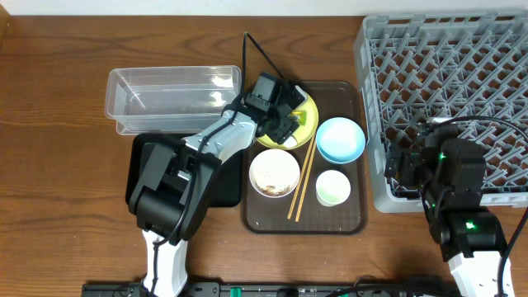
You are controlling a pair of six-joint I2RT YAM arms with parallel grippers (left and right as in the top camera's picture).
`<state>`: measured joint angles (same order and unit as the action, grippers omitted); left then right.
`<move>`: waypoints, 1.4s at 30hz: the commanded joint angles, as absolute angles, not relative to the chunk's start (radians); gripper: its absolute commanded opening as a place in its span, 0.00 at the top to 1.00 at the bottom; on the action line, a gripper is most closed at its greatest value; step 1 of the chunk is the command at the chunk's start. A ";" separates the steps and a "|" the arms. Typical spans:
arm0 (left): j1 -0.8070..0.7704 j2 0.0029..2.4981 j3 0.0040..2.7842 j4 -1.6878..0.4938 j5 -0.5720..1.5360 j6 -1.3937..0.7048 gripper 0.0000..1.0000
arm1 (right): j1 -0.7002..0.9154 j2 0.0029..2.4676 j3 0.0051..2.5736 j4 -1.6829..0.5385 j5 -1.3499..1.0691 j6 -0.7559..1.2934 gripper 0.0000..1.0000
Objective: Sort waste into correct bins and load items into the dishwasher rack
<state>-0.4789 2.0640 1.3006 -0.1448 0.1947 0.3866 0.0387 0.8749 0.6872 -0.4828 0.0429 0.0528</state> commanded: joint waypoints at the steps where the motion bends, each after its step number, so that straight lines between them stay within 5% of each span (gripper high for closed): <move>1: -0.481 2.075 1.313 -0.135 0.192 0.395 0.47 | 0.046 0.871 0.709 -0.484 0.052 0.067 0.01; 5: -0.481 2.070 1.313 -0.109 0.190 0.395 0.69 | 0.046 0.871 0.709 -0.484 0.052 0.067 0.01; 13: -0.481 1.930 1.313 -0.140 0.189 0.356 0.94 | 0.046 0.871 0.709 -0.488 0.052 0.067 0.01; 22: -0.338 1.694 1.313 -0.269 0.075 0.018 0.93 | 0.046 0.871 0.709 -0.490 0.051 0.067 0.01; 29: -0.171 1.724 1.313 -0.310 0.055 -0.044 0.94 | 0.046 0.871 0.709 -0.490 0.051 0.067 0.01; 35: -0.106 1.773 1.313 -0.311 0.064 -0.043 0.73 | 0.046 0.871 0.709 -0.490 0.051 0.067 0.01; 38: -0.105 1.761 1.313 -0.310 0.075 -0.041 0.34 | 0.046 0.871 0.709 -0.490 0.051 0.067 0.01; 42: -0.120 1.704 1.313 -0.312 0.215 -0.031 0.29 | 0.046 0.871 0.709 -0.490 0.051 0.067 0.01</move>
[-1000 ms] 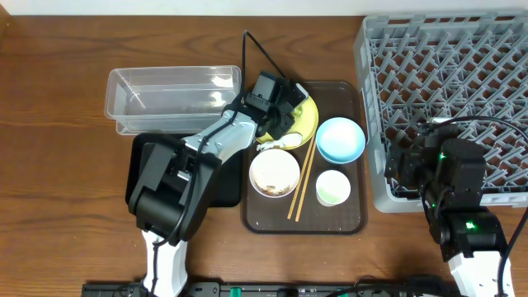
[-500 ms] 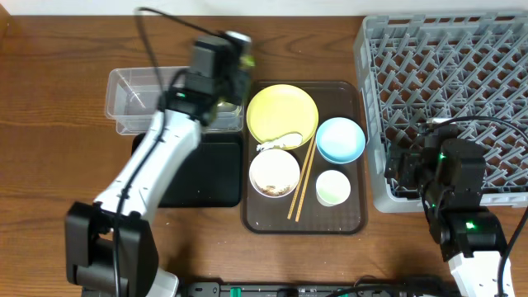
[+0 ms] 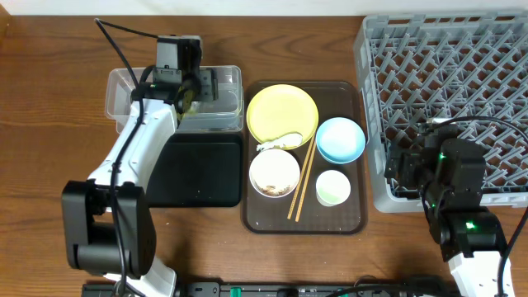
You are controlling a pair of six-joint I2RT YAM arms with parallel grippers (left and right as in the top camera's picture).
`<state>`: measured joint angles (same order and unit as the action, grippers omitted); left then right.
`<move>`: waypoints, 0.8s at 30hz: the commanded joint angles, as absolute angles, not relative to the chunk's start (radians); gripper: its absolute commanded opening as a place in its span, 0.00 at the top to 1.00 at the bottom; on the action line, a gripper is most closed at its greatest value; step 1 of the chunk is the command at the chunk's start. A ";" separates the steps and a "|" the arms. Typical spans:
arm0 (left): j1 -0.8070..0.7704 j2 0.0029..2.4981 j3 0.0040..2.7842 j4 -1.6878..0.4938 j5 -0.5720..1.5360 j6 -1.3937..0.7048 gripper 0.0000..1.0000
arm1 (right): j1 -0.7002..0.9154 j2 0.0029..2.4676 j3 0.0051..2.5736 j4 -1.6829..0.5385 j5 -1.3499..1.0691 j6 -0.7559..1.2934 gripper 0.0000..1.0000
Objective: Sort waste into correct bins and load items into the dishwasher rack
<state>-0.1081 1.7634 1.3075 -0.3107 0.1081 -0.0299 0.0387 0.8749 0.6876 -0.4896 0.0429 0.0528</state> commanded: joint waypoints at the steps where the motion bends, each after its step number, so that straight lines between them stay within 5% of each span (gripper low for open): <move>1: -0.128 1.691 1.313 -0.314 0.244 -0.031 0.30 | 0.046 0.871 0.709 -0.490 0.051 0.067 0.01; 6: -0.212 1.665 1.313 -0.354 0.382 0.019 0.32 | 0.046 0.871 0.709 -0.490 0.051 0.067 0.01; 14: -0.412 1.749 1.312 -0.490 0.350 0.375 0.34 | 0.046 0.871 0.709 -0.490 0.051 0.067 0.01; 24: -0.497 1.906 1.312 -0.453 0.245 0.418 0.34 | 0.046 0.871 0.709 -0.490 0.047 0.067 0.01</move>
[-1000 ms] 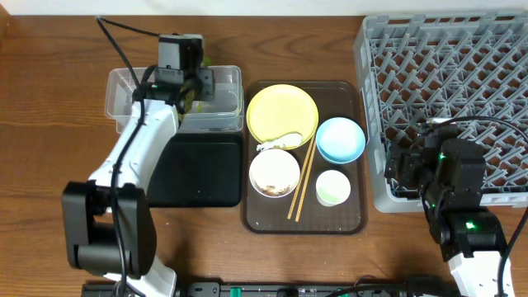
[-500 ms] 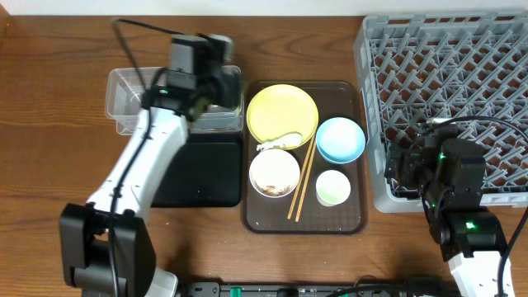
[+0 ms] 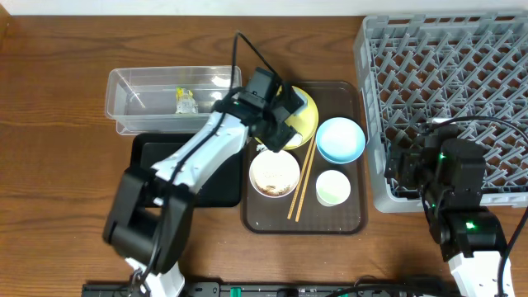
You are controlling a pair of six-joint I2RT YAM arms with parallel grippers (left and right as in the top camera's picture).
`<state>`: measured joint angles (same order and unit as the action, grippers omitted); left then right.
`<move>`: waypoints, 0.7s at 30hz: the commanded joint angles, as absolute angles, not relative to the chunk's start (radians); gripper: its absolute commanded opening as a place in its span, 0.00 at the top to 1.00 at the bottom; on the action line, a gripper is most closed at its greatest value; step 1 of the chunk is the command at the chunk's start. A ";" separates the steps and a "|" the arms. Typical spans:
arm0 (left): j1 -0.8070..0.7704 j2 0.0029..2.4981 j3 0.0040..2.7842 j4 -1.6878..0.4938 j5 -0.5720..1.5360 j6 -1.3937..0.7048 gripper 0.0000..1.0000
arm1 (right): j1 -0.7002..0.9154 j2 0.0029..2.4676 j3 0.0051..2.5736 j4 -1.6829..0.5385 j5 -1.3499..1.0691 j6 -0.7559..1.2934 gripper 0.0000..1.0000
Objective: Sort waste into correct bins and load items into the dishwasher rack
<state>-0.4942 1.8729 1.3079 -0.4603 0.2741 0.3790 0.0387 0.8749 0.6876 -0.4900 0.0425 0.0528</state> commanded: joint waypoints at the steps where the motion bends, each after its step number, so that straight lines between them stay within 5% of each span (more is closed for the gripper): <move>1: -0.497 1.923 1.312 -0.447 0.246 0.418 0.34 | 0.046 0.871 0.709 -0.490 0.046 0.067 0.01; 12: -0.497 2.037 1.312 -0.397 0.241 0.418 0.36 | 0.046 0.871 0.709 -0.490 0.044 0.067 0.01; 19: -0.496 2.028 1.314 -0.353 0.212 0.418 0.78 | 0.046 0.871 0.709 -0.490 0.044 0.067 0.01; 21: -0.496 2.009 1.318 -0.353 0.212 0.406 0.81 | 0.046 0.871 0.709 -0.490 0.044 0.067 0.01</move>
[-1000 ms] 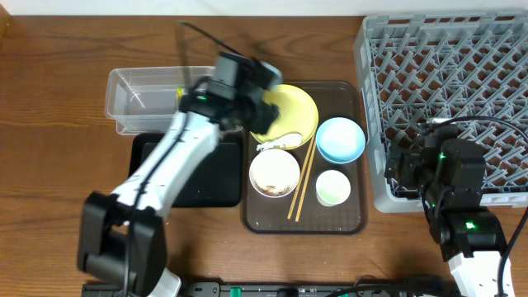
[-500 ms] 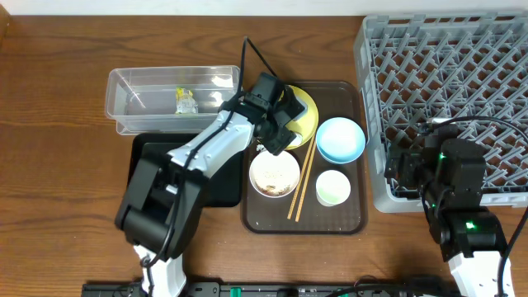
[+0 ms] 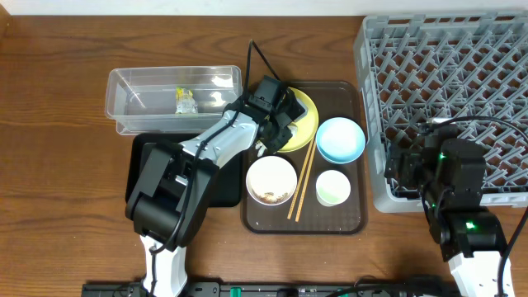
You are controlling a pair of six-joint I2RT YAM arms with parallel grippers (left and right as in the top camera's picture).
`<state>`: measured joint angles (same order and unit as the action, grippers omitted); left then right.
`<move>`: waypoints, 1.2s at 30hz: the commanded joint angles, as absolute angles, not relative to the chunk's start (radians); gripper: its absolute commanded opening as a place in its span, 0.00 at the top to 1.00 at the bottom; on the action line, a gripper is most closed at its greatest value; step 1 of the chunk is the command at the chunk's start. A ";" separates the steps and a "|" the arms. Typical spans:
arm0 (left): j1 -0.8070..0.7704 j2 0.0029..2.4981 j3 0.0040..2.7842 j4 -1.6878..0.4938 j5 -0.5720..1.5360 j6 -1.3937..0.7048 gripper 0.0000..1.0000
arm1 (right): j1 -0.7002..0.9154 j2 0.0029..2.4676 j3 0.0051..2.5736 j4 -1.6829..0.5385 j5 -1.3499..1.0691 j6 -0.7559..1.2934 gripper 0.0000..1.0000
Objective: Sort waste into correct bins and load items into the dishwasher rack
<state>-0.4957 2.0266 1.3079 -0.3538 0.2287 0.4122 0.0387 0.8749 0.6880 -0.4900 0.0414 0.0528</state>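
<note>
My left gripper [image 3: 275, 128] is down over the lower left rim of the yellow plate [image 3: 304, 111] on the brown tray [image 3: 346, 223]; its fingers look open, right over a small white scrap [image 3: 262, 149] that peeks out beside them. A white bowl with crumbs [image 3: 271, 180], wooden chopsticks [image 3: 302, 181], a blue bowl [image 3: 341, 139] and a pale green cup [image 3: 332, 187] are also on the tray. A yellow wrapper [image 3: 185, 101] lies in the clear bin [image 3: 132, 111]. The grey dishwasher rack [image 3: 462, 74] stands at the right. My right gripper [image 3: 402, 169] rests at the rack's front left corner.
A black bin [image 3: 223, 186] sits in front of the clear bin, mostly covered by my left arm. A cable arcs up from the left wrist over the plate. The rack fills the right side of the wooden table [image 3: 58, 181].
My left gripper has shifted slightly toward the plate's lower left rim and now covers most of the white scrap. The white bowl sits a little nearer the front. The right arm is unchanged.
My left gripper was first on the yellow plate, and the clear bin was empty. Then it hung over the clear bin with something yellow at its fingers. After that the wrapper lay in the bin and the gripper was back at the plate, where it is now.
</note>
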 commanded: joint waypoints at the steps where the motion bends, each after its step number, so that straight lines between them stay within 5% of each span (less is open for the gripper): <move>1: -0.495 1.995 1.318 -0.353 0.212 0.396 0.86 | 0.046 0.871 0.709 -0.490 0.044 0.067 0.01; 13: -0.366 1.636 1.318 -0.457 0.059 0.017 0.94 | 0.046 0.871 0.709 -0.490 0.044 0.067 0.01; 23: -0.133 1.699 1.313 -0.403 0.014 -0.036 0.88 | 0.046 0.871 0.709 -0.490 0.044 0.067 0.01; 30: -0.088 1.729 1.314 -0.350 0.014 -0.035 0.45 | 0.046 0.871 0.709 -0.491 0.044 0.067 0.01; 36: -0.115 1.604 1.314 -0.442 0.181 -0.038 0.45 | 0.046 0.871 0.709 -0.490 0.044 0.067 0.01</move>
<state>-0.0963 1.6936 1.3094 -0.4080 0.0654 -0.0299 0.0387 0.8749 0.6884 -0.4900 0.0418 0.0528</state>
